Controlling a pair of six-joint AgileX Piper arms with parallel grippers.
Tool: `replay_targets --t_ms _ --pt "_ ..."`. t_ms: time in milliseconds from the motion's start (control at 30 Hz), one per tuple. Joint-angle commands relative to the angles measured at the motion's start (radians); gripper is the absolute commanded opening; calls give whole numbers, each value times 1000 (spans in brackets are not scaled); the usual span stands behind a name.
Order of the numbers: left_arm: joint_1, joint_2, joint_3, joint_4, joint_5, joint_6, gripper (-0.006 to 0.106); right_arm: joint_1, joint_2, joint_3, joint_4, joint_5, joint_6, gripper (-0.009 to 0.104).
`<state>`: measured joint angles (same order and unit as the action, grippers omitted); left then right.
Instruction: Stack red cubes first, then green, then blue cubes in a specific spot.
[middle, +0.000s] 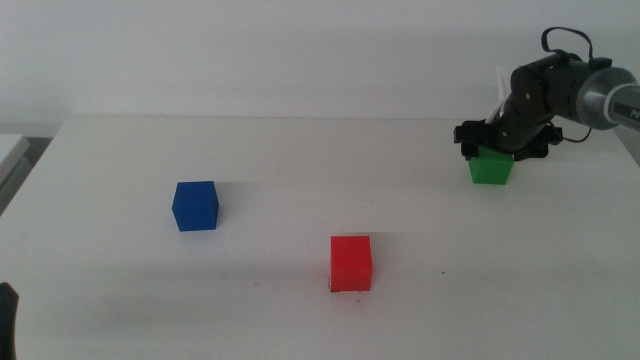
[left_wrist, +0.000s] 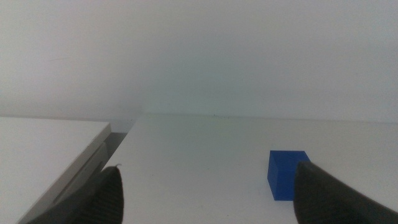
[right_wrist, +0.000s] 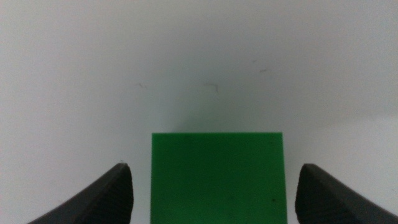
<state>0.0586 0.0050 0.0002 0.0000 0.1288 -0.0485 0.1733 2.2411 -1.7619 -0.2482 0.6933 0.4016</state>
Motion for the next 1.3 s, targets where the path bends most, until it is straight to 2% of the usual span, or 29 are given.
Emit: replay_targets --t_ms 0,167,233,300,433,500,667,767,833,933,1067,1267 --pt "1 -5 0 -5 -14 -2 94 0 3 -4 -12 -7 -7 66" --pt "1 -5 0 -5 -14 -2 94 0 16 -4 -3 -3 -7 65" --pt "1 -5 0 -5 -14 -2 94 0 18 -4 -3 -5 -5 60" --pt "1 -5 0 -5 -14 -2 94 0 20 -4 -3 -9 2 47" --pt "1 -5 0 -5 -14 -2 94 2 9 -4 -20 -1 17 14" --pt "1 -5 0 -5 -14 -2 94 15 -25 -4 -29 32 26 4" --pt "1 -5 0 -5 -14 -2 94 104 -239 101 -125 118 146 4" --pt "1 -5 0 -5 -14 -2 94 233 -395 237 -235 132 275 4" --pt "1 -5 0 -5 -14 -2 94 340 -478 296 -279 184 356 5" --pt "1 -5 0 -5 -14 -2 94 477 -524 305 -278 257 442 6" --pt "1 -5 0 -5 -14 -2 94 598 -510 304 -288 257 555 6" --pt "1 -5 0 -5 -14 -2 94 688 -430 282 -300 293 676 6"
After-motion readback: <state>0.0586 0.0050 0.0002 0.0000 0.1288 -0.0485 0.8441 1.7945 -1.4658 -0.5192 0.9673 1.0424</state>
